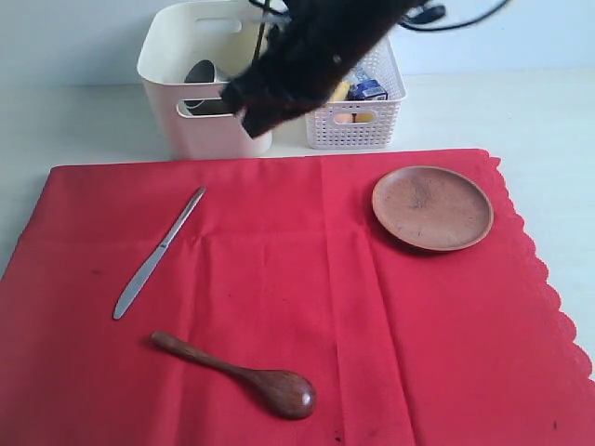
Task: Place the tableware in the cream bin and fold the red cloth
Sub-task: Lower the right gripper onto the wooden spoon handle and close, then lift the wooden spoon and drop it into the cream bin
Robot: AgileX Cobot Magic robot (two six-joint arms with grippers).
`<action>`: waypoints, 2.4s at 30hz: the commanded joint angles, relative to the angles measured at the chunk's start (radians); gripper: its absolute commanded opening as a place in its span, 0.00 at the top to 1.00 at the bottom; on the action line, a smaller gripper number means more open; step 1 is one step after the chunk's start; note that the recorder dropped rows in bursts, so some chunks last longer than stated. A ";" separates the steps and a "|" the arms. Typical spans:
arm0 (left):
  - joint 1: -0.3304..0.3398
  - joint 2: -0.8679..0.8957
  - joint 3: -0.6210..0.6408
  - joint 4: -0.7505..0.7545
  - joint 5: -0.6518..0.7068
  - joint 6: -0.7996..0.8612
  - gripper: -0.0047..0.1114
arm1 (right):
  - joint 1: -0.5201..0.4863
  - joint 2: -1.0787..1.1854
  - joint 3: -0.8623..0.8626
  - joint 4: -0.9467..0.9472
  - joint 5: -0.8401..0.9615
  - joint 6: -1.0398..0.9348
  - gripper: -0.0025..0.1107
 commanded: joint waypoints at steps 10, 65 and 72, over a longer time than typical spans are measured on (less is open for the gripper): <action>0.003 -0.007 -0.001 -0.006 0.000 -0.001 0.93 | 0.132 -0.206 0.595 0.521 -0.218 -0.605 0.98; 0.003 -0.007 -0.001 -0.006 0.000 -0.001 0.93 | 0.236 -0.101 0.311 0.244 -0.903 -0.535 0.98; 0.003 -0.007 -0.001 -0.006 0.000 -0.001 0.93 | 0.211 0.168 -0.066 0.240 -1.087 -0.515 0.98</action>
